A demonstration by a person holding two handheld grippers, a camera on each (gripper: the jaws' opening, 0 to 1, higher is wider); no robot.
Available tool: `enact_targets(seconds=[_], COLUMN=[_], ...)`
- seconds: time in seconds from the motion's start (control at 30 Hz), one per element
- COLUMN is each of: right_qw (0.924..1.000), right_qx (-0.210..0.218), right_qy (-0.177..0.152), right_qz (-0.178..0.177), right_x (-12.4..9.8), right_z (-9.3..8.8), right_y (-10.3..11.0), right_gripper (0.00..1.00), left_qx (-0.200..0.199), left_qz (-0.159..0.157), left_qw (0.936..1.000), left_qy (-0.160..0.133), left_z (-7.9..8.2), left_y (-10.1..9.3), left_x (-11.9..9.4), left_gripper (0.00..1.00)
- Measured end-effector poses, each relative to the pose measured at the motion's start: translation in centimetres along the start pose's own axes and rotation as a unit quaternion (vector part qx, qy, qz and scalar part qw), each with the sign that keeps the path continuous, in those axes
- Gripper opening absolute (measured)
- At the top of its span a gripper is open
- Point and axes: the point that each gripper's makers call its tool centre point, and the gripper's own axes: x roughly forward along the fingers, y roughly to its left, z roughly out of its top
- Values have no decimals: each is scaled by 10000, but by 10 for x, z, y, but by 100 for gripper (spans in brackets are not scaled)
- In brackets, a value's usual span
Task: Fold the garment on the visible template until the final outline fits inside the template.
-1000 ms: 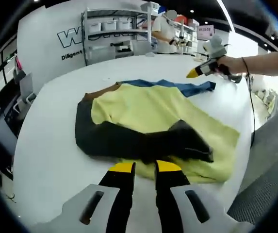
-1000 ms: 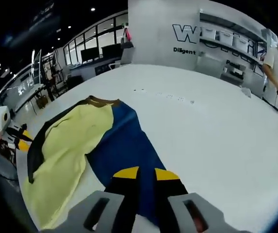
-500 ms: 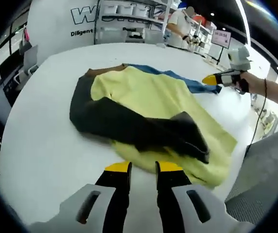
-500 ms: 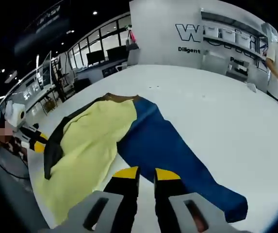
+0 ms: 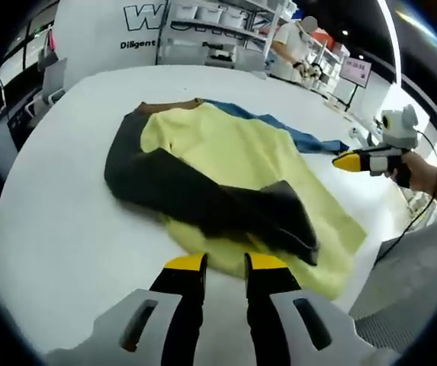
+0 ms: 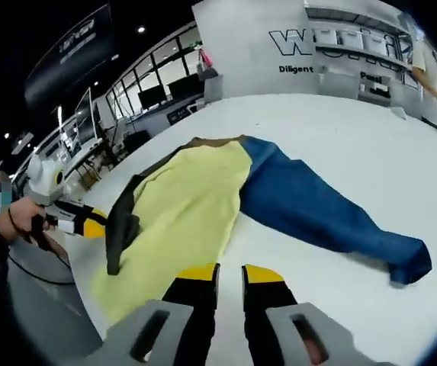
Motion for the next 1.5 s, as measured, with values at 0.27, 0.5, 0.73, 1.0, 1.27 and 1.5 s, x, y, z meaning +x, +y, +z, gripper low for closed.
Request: enact_targets(seconds=[0.27, 0.5, 0.73, 1.0, 1.27, 1.5], right_qw=[9988, 9950, 9931, 9877, 9802, 9774], right_qx=[99, 90, -178, -614, -1048, -1048], right_qy=[452, 924, 1104, 1413, 1680, 1829], right_qz=[172, 377, 365, 270, 33, -177], right_x=[-7, -13, -18, -20, -20, -19], right_z=[-21, -45, -57, -68, -78, -85], right_y=[27, 50, 66, 73, 71, 65], right_gripper=[7, 16, 19, 20, 15, 0], left_qx=[-223, -390, -403, -423, -293, -400], left_qz=[-79, 169, 470, 474, 564, 425], left_qw=[9997, 9991, 9980, 9978, 9979, 9982], left_qy=[0, -78, -153, -177, -151, -119], left_z=[-3, -1, 1, 5, 6, 7], left_y=[-7, -2, 15, 15, 15, 13], left_x=[3, 4, 4, 10, 13, 10], left_gripper=[17, 19, 24, 22, 4, 3])
